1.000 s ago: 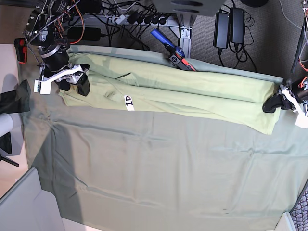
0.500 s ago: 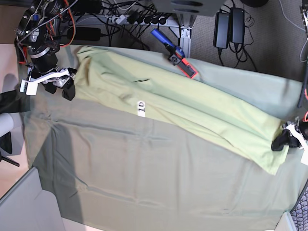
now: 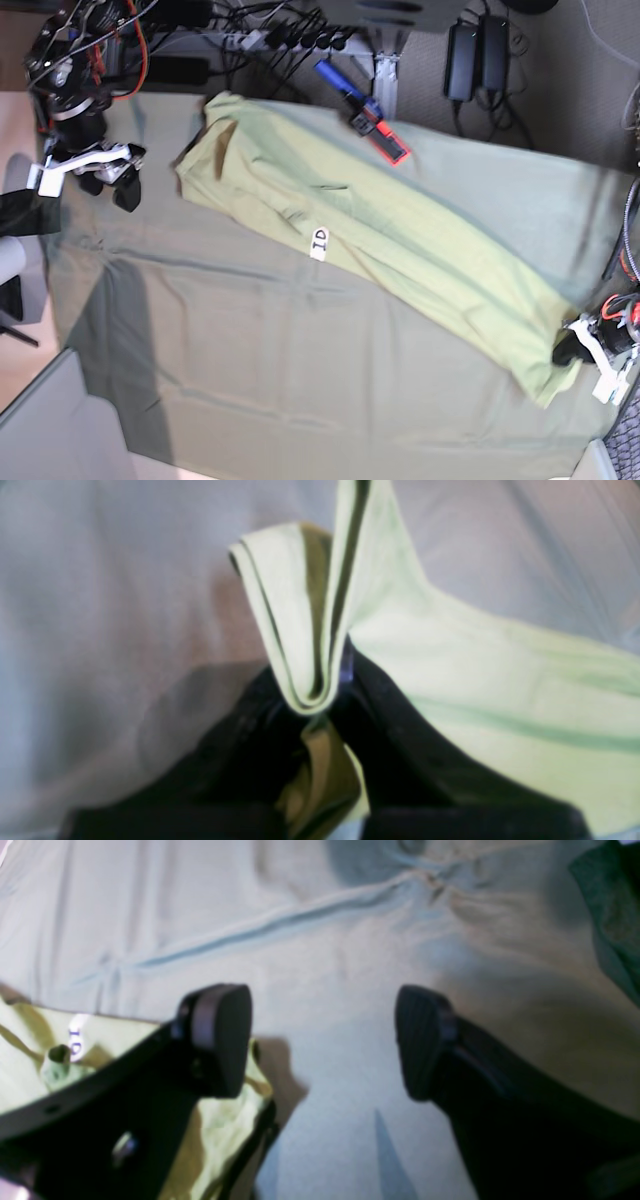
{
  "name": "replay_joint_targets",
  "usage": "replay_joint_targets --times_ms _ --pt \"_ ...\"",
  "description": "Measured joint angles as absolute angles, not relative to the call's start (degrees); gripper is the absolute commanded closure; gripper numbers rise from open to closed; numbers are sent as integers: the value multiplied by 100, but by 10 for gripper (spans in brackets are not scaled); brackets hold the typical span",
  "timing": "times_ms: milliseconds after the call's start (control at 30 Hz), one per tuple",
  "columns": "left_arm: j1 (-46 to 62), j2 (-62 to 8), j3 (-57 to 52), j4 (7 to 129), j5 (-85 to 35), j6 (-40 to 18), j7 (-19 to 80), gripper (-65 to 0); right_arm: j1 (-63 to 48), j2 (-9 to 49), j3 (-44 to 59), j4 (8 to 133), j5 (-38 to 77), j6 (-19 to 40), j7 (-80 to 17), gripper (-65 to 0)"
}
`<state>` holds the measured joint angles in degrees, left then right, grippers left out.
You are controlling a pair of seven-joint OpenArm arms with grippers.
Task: Fold the T-shirt properly
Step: 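Swing the hem end of the strip with the left gripper, then fold the hem end of the strip toward the collar with the left gripper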
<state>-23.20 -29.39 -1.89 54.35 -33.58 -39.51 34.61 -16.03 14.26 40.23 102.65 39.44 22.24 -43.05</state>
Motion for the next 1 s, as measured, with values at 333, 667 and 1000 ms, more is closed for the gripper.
replay_joint_targets --times_ms 333,667,1000 --pt "-1415 -2838 -189 7328 -5577 -3929 5387 0 -1603 1424 4023 10265 4005 2224 -4335 -443" --pt "-416 -1944 -152 8947 -5387 -3946 5312 0 -1601 1424 4023 10265 4007 2224 -4370 -443" --pt "-349 -1765 1007 8729 -4438 -3946 4960 -324 -1603 1424 4023 10265 3911 2224 -4348 -443"
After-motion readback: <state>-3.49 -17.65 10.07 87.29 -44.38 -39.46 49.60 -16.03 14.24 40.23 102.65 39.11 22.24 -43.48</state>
